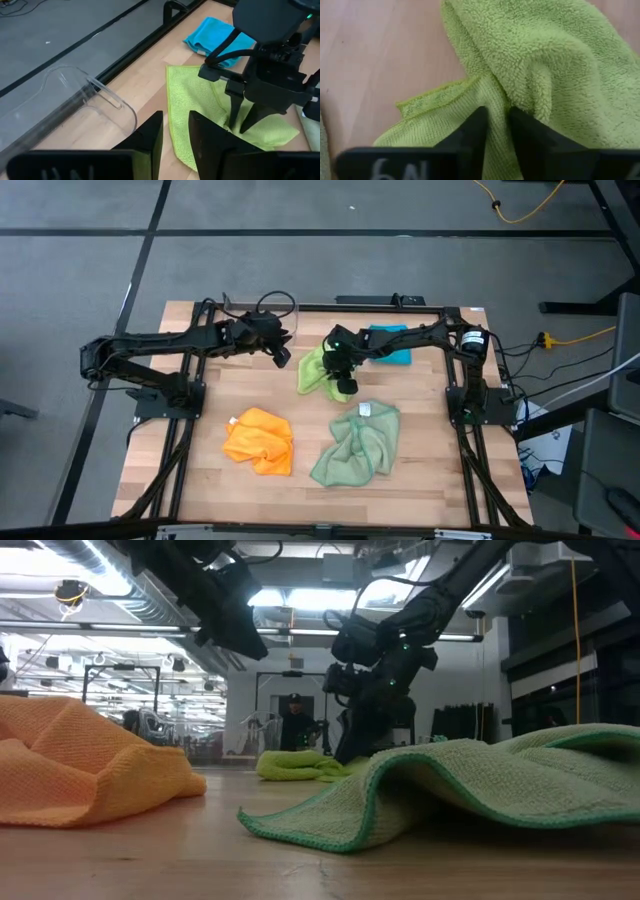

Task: Fold microfiber towels
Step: Fold the light green towel

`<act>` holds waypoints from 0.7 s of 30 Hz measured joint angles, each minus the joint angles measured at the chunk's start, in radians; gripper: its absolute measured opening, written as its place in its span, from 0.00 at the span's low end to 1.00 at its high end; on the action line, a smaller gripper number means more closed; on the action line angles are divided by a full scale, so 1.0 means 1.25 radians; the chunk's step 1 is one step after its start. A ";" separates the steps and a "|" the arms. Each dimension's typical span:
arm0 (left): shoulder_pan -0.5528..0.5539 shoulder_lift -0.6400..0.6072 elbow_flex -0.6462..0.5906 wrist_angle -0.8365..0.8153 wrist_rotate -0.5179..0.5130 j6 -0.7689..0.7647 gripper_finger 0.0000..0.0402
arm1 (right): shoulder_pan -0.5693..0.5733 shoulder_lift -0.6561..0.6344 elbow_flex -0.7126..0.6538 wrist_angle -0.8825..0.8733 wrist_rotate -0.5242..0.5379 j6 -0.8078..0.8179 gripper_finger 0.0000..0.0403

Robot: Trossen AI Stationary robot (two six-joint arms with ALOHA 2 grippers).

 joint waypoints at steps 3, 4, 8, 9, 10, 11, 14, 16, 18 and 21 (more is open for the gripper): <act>0.000 0.000 0.000 0.000 0.000 0.000 0.21 | 0.006 0.000 0.008 -0.013 0.001 0.001 0.08; 0.000 0.000 0.000 0.000 0.000 0.000 0.21 | 0.009 0.000 0.014 -0.020 0.001 0.000 0.05; 0.000 0.000 0.000 0.002 -0.001 0.000 0.21 | 0.026 -0.004 0.049 -0.073 0.009 -0.008 0.03; 0.000 0.000 0.000 0.003 -0.001 0.000 0.21 | 0.031 -0.004 0.065 -0.092 0.021 -0.008 0.03; 0.000 0.000 0.000 0.004 -0.001 0.000 0.21 | 0.034 -0.005 0.083 -0.119 0.040 -0.009 0.02; 0.000 0.000 0.000 0.007 -0.001 0.000 0.21 | 0.038 -0.006 0.102 -0.154 0.065 -0.011 0.01; 0.000 0.000 0.000 0.015 -0.001 0.000 0.21 | 0.048 -0.008 0.162 -0.248 0.132 -0.011 0.01; 0.000 0.000 0.000 0.016 -0.001 0.000 0.21 | 0.053 -0.008 0.206 -0.323 0.163 -0.011 0.01; 0.000 0.000 0.000 0.016 -0.001 0.000 0.21 | 0.059 -0.008 0.258 -0.401 0.192 -0.011 0.01; 0.000 0.000 0.000 0.017 -0.001 0.000 0.21 | 0.072 -0.008 0.336 -0.513 0.242 -0.007 0.01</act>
